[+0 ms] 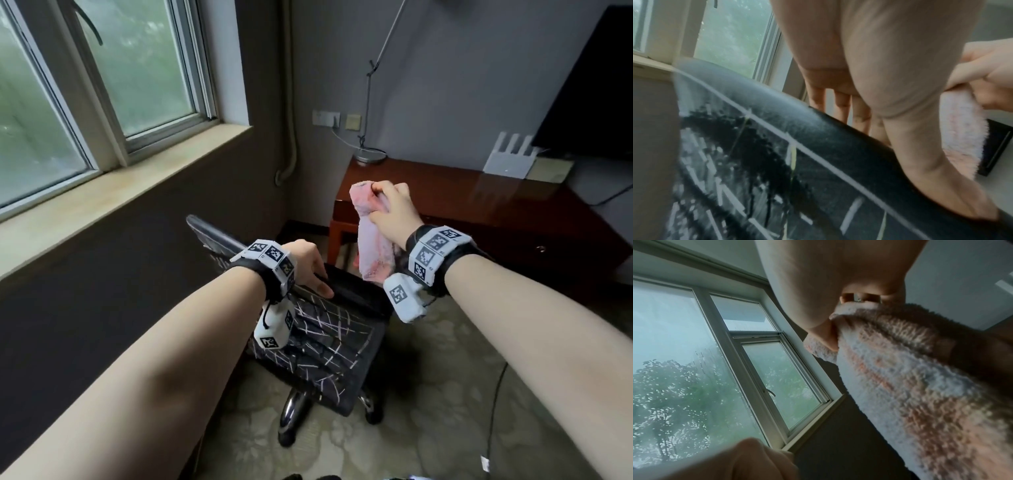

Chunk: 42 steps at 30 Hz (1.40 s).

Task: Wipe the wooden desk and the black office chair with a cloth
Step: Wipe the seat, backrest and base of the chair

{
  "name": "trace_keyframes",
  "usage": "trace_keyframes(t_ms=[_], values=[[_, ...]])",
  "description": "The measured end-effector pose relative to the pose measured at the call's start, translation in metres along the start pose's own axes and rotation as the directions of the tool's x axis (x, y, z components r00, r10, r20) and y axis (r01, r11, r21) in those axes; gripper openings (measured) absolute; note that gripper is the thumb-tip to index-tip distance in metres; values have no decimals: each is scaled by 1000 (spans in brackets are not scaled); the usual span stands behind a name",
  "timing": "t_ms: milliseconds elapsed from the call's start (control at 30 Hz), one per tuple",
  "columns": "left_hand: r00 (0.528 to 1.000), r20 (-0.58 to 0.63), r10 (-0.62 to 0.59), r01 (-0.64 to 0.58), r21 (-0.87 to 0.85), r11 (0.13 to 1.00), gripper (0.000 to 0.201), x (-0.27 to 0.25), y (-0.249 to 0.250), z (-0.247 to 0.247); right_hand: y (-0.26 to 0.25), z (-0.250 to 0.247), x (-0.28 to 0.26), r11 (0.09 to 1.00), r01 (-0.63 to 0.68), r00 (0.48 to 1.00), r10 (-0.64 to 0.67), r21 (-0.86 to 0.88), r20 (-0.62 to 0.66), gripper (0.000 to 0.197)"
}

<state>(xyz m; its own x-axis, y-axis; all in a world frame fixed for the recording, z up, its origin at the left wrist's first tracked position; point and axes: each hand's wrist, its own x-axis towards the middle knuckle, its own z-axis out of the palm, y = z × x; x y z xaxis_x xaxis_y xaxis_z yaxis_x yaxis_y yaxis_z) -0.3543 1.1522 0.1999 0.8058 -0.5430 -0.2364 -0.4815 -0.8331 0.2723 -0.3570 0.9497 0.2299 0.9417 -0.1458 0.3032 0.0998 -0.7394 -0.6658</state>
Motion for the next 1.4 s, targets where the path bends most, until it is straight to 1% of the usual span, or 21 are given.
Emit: trace_keyframes(t_ms=[67,133,267,367,433,500,567,633,733,800,867,933,1000,1100,1167,1233,1333,1400], values=[[1000,25,-10,11,-6,1000,48,14,22,3,9,-10,7,997,44,999,-43,63,-20,47],[999,36,-10,9,5,1000,49,27,45,9,20,-19,12,993,74,997,-70,91,-36,46],[999,-24,29,-28,50,998,49,46,94,23,41,-40,26,990,103,994,-98,97,-55,47],[997,-64,45,-41,60,997,56,53,112,29,53,-53,35,987,124,990,-117,103,-77,47],[993,-117,12,-11,9,1000,57,51,103,26,56,-57,38,981,156,983,-143,113,-115,46],[987,-148,-61,52,-62,997,57,44,84,22,53,-55,37,973,200,968,-178,118,-178,44],[984,-139,-109,93,-116,989,54,33,63,23,46,-49,33,956,258,945,-221,136,-243,44],[979,-132,-156,139,-128,982,56,20,44,27,36,-43,26,927,338,910,-280,160,-305,44],[946,-190,-263,237,-152,960,58,5,19,32,12,-35,15,897,410,868,-329,164,-371,44],[918,-219,-330,293,-183,938,60,-7,6,33,-4,-30,6,887,426,855,-330,179,-400,44],[906,-217,-365,311,-244,918,62,-17,-2,38,-16,-24,-5,881,428,854,-322,203,-408,43],[908,-200,-369,290,-338,895,62,-24,-5,48,-25,-19,-15,881,422,864,-319,213,-390,43],[914,-175,-365,251,-462,850,58,-28,-4,59,-30,-13,-25,871,425,880,-335,245,-336,43],[913,-135,-385,224,-622,750,52,-26,-2,66,-33,-7,-38,860,425,903,-380,284,-201,43],[914,-112,-390,211,-691,691,48,-23,-2,69,-32,-4,-43,874,417,909,-406,249,-96,43],[916,-79,-394,194,-771,606,42,-18,-1,75,-30,1,-43,885,415,904,-426,209,10,43],[915,-58,-398,160,-856,492,35,-16,6,85,-22,7,-33,912,366,906,-395,187,154,44],[912,-41,-408,153,-889,432,33,-12,11,87,-12,9,-26,918,353,901,-385,178,199,45]])
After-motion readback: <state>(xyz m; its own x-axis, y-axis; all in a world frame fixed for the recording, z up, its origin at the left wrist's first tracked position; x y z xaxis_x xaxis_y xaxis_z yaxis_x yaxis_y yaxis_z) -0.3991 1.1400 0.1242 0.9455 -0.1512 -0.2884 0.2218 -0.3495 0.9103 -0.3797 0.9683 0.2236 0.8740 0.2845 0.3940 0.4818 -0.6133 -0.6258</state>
